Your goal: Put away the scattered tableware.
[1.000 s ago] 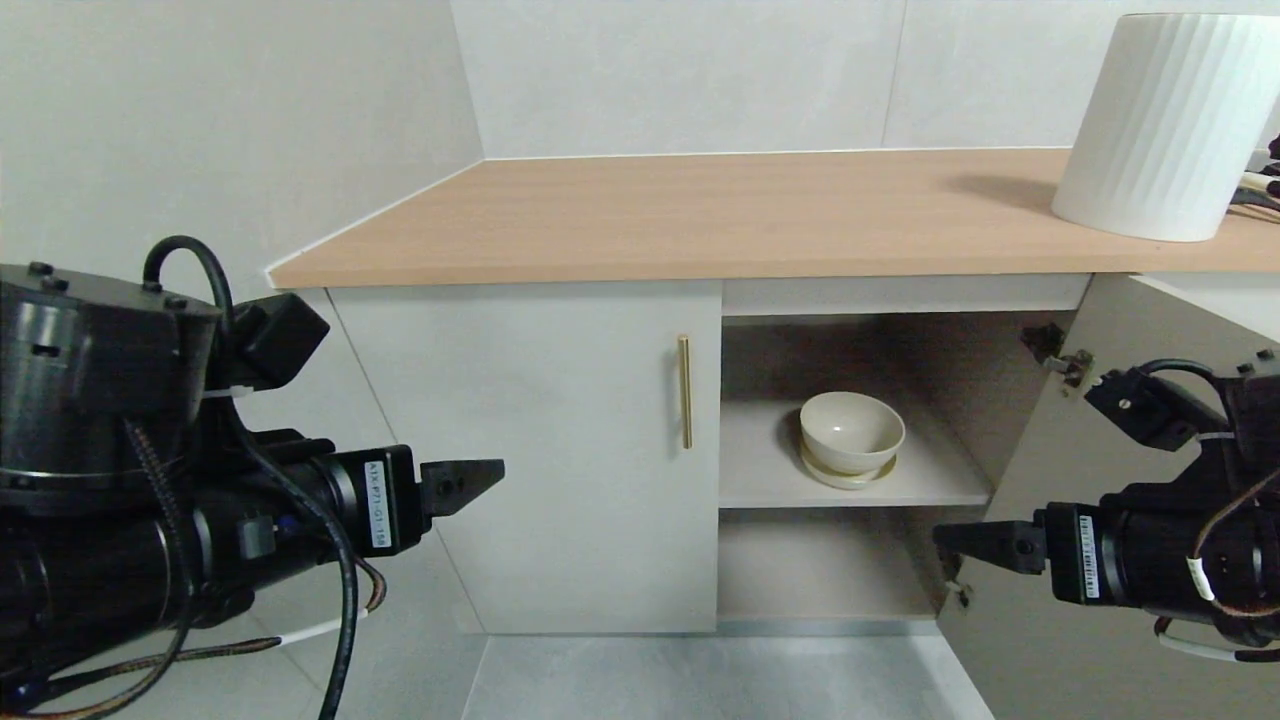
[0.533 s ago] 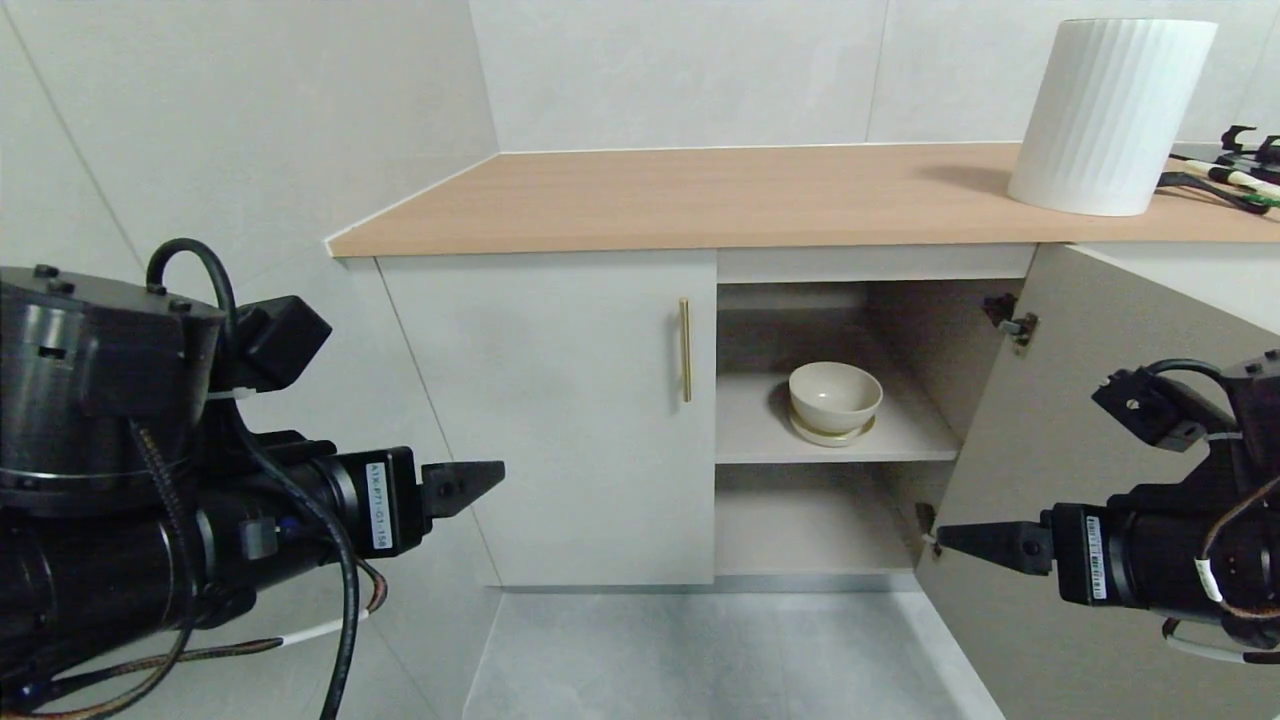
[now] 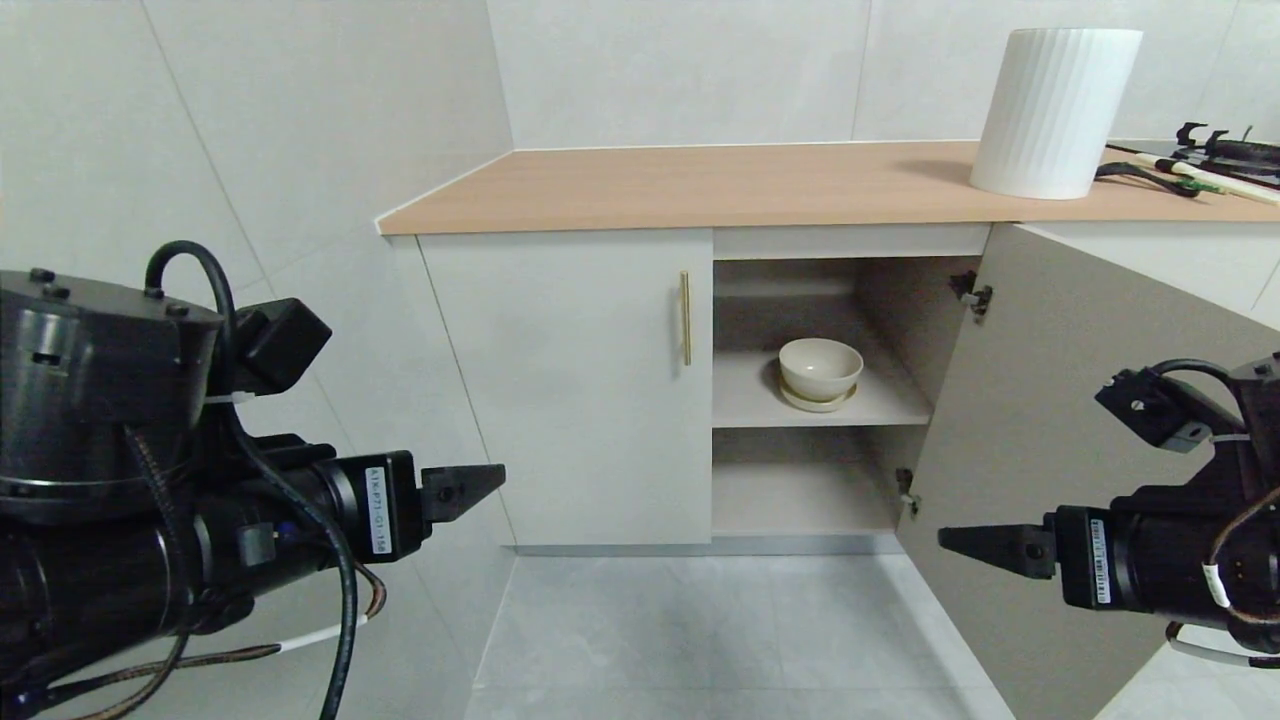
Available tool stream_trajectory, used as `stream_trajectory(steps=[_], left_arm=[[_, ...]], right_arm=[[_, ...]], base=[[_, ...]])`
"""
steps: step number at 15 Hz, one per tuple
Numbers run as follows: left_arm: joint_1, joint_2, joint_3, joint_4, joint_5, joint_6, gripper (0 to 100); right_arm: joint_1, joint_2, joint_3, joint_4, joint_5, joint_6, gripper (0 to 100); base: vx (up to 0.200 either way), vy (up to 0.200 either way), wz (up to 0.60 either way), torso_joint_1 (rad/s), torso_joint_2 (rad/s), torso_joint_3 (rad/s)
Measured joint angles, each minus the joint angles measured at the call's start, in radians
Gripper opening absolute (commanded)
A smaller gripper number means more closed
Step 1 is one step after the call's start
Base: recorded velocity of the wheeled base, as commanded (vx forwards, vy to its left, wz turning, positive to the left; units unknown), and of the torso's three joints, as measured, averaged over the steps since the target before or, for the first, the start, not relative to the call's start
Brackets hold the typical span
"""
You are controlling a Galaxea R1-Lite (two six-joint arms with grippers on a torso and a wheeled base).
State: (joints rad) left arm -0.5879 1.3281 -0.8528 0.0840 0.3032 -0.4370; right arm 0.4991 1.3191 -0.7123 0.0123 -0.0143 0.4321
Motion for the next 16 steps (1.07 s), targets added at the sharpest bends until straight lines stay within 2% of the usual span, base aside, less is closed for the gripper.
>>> stream_trajectory(steps=[7,16], left_arm=[[0.0,0.001,0.0,0.0,0.0,0.0,100],[0.001,0.003,0.005,0.001,0.002,0.009,100]], right_arm=[[-0.001,-0.006,0.001,0.002,-0.006,-0.001,100],[0.0,-0.124,-0.019,0.331,-0.031,-0.219,100]], base=[[0.0,0.0,0.0,0.0,0.0,0.0],[0.0,-0.2,0.0,0.002,0.0,-0.002]])
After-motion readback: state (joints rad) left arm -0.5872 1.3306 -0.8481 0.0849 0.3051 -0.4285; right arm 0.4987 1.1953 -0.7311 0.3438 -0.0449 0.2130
